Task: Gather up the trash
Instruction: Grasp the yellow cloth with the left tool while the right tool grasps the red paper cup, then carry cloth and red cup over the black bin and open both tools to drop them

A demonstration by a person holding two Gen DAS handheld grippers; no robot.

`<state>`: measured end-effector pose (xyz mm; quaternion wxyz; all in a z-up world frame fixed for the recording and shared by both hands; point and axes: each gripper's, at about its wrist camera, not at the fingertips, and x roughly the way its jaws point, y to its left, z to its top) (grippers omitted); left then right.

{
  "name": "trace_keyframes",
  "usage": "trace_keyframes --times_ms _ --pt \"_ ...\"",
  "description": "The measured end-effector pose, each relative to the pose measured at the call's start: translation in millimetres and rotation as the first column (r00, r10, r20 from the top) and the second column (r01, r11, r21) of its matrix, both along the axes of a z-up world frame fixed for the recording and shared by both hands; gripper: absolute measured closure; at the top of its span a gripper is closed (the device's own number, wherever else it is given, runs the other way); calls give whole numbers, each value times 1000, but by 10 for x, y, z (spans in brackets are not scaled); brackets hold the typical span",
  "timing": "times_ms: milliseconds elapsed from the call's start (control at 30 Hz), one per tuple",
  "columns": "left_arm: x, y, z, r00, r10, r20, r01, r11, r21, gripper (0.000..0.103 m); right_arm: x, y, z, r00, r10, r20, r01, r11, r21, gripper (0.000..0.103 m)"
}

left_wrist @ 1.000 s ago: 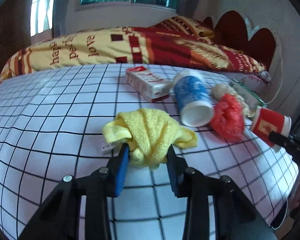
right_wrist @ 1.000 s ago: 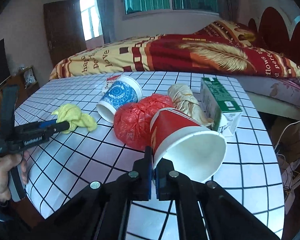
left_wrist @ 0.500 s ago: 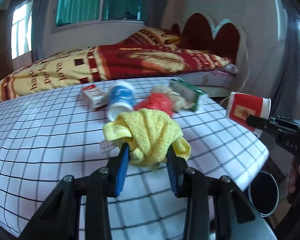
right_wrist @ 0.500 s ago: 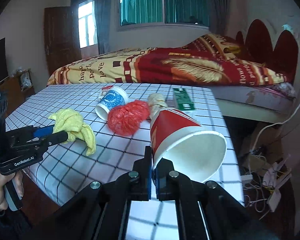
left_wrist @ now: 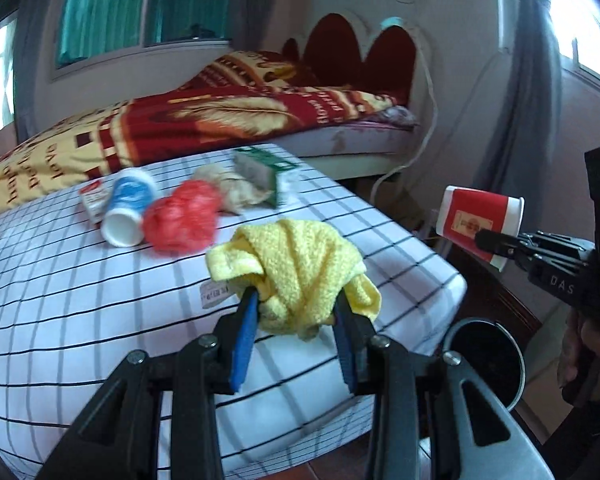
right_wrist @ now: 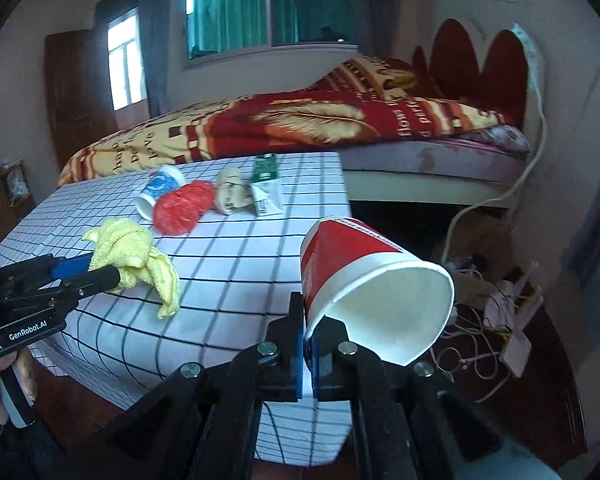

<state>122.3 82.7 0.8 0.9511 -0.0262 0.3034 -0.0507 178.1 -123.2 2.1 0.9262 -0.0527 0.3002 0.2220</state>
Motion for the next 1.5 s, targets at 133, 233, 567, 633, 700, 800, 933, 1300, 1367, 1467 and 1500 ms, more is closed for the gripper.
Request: trace_keyframes --times_ms 133,233,567,633,700,800,933,1300,1367,1467,1500 --pt "26 -275 16 999 -47 2 47 999 9 66 -60 -244 20 999 -51 11 51 999 9 101" --pt "29 -424 30 997 -73 8 73 997 13 66 -100 -402 18 996 -83 14 83 997 6 100" --pt "43 -843 23 990 -142 7 141 990 22 66 -203 -832 -50 985 -170 5 170 985 -6 100" --pt "39 -921 25 988 -155 8 155 988 23 66 -221 -908 -81 983 -184 -2 183 983 -11 100" --pt "44 -997 21 985 -173 6 173 985 23 66 -243 -983 -114 980 -197 -7 197 980 -16 100" --pt "56 -1107 3 981 -195 1 195 981 26 66 -267 -1104 -144 975 -220 -15 220 975 -16 100" --pt "65 -1254 -27 975 -220 -6 220 975 24 66 -305 -1252 -173 969 -246 -19 246 969 -18 100" --pt "82 -1584 -100 961 -275 -22 276 961 20 66 -416 -1589 -251 955 -293 -32 293 956 -23 100" --pt "91 -1643 -120 958 -286 -26 287 958 18 66 -445 -1647 -256 953 -300 -32 299 954 -24 100" --pt "93 -1742 -159 951 -306 -34 307 952 14 66 -497 -1728 -284 950 -309 -36 308 951 -25 100" --pt "97 -1774 -173 949 -313 -37 314 949 13 66 -512 -1753 -300 949 -313 -40 312 950 -29 100"
